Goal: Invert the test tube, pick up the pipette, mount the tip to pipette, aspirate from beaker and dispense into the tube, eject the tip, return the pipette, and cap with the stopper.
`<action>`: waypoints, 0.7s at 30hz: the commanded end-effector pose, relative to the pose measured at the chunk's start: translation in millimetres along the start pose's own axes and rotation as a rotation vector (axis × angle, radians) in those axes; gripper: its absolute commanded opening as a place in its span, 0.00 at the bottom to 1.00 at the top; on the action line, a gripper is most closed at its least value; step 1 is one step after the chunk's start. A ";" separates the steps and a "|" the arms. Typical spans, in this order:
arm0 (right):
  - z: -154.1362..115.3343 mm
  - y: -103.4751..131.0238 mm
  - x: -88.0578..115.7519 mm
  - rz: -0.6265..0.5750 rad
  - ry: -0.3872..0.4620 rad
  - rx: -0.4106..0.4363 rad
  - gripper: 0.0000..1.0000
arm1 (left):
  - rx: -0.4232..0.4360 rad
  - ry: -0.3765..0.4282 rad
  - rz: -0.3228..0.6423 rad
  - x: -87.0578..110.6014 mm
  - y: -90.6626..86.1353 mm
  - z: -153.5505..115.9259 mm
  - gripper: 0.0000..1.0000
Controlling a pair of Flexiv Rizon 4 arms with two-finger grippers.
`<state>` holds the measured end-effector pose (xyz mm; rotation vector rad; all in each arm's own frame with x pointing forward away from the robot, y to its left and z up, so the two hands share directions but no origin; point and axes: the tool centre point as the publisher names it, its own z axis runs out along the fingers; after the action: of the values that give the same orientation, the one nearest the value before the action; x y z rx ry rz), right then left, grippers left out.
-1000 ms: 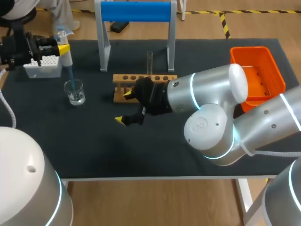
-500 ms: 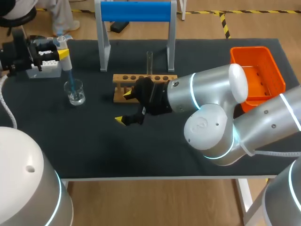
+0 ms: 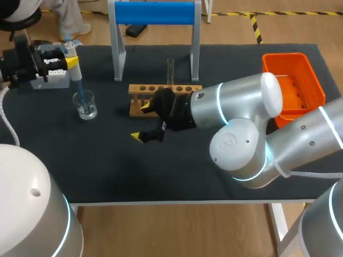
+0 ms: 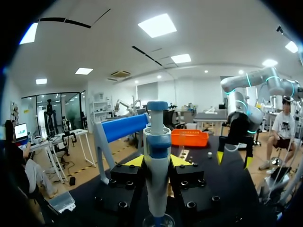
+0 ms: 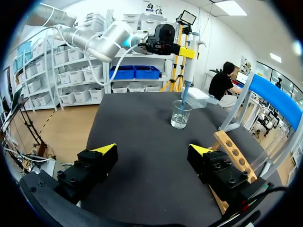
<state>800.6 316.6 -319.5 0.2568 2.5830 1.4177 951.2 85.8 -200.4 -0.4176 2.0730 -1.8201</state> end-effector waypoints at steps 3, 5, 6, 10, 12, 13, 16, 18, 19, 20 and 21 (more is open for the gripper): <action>1.6 -0.8 1.1 0.001 -0.003 -0.003 1.00 | 0.011 -0.007 0.004 0.8 0.2 0.6 0.00; 1.6 -0.8 1.1 0.001 -0.003 -0.003 1.00 | 0.011 -0.005 0.006 0.9 -0.3 0.8 0.00; 1.6 -0.8 1.1 0.001 -0.003 -0.003 1.00 | 0.011 -0.005 0.007 0.9 -0.4 0.8 0.00; 1.6 -0.8 1.1 0.001 -0.003 -0.003 1.00 | 0.005 -0.003 0.006 0.9 -0.5 0.8 0.00; 1.6 -0.8 1.1 0.001 -0.003 -0.003 1.00 | 0.004 -0.002 0.009 0.9 -0.6 0.8 0.00; 1.6 -0.8 1.1 0.001 -0.003 -0.003 1.00 | 0.004 -0.001 0.010 0.9 -0.7 0.9 0.00; 1.6 -0.8 1.1 0.001 -0.003 -0.003 1.00 | 0.005 -0.001 0.011 0.9 -1.0 0.9 0.00; 1.6 -0.8 1.1 0.001 -0.003 -0.003 1.00 | 0.007 0.001 0.010 1.0 -1.7 0.8 0.00; 1.6 -0.8 1.1 0.001 -0.003 -0.003 1.00 | 0.007 0.001 0.010 1.0 -1.7 0.8 0.00; 1.6 -0.8 1.1 0.001 -0.003 -0.003 1.00 | 0.007 0.001 0.010 1.0 -1.7 0.8 0.00; 1.6 -0.8 1.1 0.001 -0.003 -0.003 1.00 | 0.007 0.001 0.010 1.0 -1.7 0.8 0.00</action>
<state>800.6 316.6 -319.5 0.2568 2.5830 1.4177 950.8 84.4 -198.5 -0.4045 2.0675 -1.8207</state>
